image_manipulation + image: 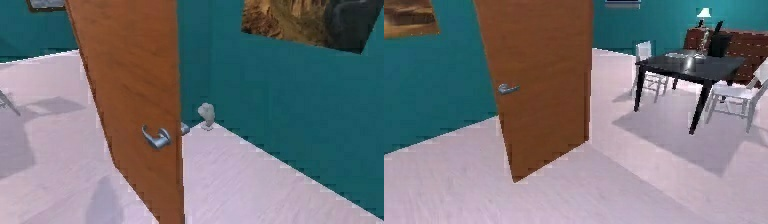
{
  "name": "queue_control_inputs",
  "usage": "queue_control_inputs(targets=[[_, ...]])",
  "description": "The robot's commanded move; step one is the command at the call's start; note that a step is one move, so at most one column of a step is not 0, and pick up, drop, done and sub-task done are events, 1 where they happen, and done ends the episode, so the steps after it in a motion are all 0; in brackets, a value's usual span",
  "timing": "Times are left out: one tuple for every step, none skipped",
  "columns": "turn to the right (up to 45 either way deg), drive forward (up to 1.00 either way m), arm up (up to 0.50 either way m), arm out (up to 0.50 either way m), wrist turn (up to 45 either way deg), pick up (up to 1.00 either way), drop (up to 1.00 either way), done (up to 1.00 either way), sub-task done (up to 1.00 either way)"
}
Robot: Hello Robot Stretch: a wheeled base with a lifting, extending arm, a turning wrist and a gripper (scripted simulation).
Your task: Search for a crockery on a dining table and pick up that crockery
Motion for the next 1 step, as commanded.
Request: queue_control_inputs(targets=[[0.0,0.40,0.00,0.00,0.0,0.00,0.00,0.00,0.00]])
